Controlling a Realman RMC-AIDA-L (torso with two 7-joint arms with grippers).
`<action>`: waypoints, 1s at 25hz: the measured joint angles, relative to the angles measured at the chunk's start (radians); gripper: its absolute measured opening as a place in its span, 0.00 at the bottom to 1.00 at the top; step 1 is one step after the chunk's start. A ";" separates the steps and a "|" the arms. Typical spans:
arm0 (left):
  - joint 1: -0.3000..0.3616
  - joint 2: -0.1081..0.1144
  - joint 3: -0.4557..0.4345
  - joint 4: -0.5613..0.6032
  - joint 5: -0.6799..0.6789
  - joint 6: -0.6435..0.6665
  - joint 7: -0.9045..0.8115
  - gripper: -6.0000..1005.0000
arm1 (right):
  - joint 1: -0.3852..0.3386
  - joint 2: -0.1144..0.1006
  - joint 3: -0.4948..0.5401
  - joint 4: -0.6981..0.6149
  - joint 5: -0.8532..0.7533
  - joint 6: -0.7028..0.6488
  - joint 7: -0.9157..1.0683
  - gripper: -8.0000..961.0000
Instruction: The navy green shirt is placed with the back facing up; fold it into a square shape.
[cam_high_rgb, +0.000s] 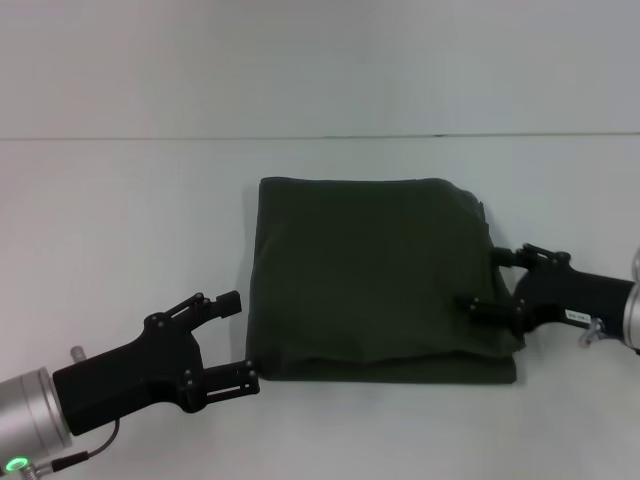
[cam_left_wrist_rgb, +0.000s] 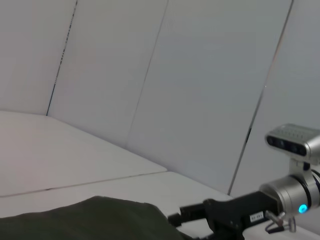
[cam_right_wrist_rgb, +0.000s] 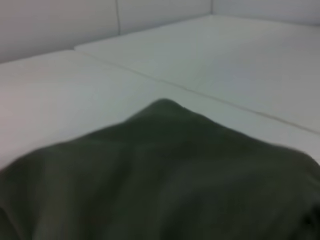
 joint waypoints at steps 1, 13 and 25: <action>-0.002 0.001 0.000 -0.001 -0.001 0.000 0.000 0.96 | -0.007 -0.001 0.000 0.000 0.000 0.006 0.000 0.96; -0.003 0.006 -0.075 0.005 -0.009 0.016 0.003 0.96 | -0.118 -0.006 0.094 -0.092 0.060 -0.197 0.000 0.96; 0.043 0.005 -0.146 0.007 0.162 0.007 0.157 0.95 | -0.272 0.000 0.113 -0.038 0.035 -0.482 -0.209 0.96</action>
